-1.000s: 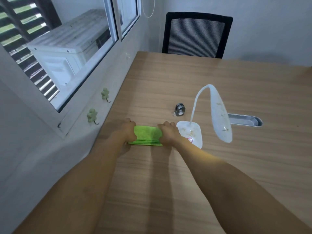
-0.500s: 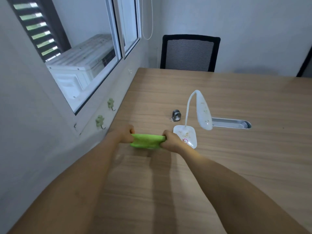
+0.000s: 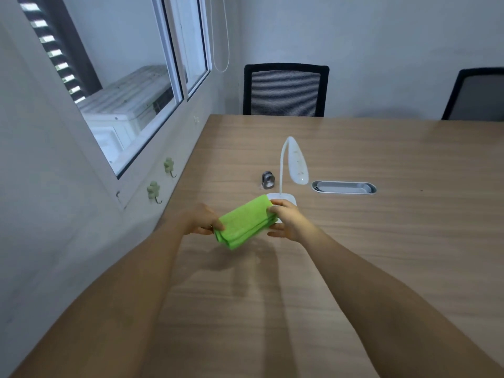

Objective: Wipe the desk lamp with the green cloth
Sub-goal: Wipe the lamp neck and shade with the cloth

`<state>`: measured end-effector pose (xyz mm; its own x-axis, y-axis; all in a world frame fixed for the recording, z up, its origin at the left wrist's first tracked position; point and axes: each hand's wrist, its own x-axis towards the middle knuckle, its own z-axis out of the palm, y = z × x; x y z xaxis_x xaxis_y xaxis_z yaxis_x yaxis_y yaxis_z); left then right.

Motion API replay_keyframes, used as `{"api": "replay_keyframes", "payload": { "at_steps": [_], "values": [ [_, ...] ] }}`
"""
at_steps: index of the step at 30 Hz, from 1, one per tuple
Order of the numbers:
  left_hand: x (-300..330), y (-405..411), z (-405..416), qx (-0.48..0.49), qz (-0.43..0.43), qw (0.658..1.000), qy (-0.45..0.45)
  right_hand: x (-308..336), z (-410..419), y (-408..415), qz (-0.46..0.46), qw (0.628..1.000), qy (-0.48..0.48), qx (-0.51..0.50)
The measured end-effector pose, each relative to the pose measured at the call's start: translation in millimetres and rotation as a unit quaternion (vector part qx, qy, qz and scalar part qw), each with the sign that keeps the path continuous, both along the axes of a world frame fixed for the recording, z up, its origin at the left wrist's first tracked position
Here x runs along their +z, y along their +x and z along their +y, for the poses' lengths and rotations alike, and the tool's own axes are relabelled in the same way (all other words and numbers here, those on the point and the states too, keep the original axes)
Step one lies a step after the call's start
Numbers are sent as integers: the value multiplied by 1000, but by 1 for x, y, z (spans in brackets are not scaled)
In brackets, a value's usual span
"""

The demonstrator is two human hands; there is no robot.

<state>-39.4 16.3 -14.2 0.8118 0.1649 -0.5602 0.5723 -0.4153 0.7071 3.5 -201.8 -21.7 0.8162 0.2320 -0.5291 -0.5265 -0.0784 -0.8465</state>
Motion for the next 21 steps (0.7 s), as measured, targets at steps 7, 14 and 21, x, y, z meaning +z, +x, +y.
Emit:
{"api": "replay_keyframes", "payload": {
  "at_steps": [7,14,21],
  "values": [
    [-9,-9,-23,71,15,975,-212,-7,-10,-11,76,975,197,-62],
    [-20,-11,-43,105,13,959,-265,-13,-9,-24,87,992,93,-2],
    [-17,-14,-57,83,48,975,-200,-13,-18,-25,57,994,57,-68]
  ]
}}
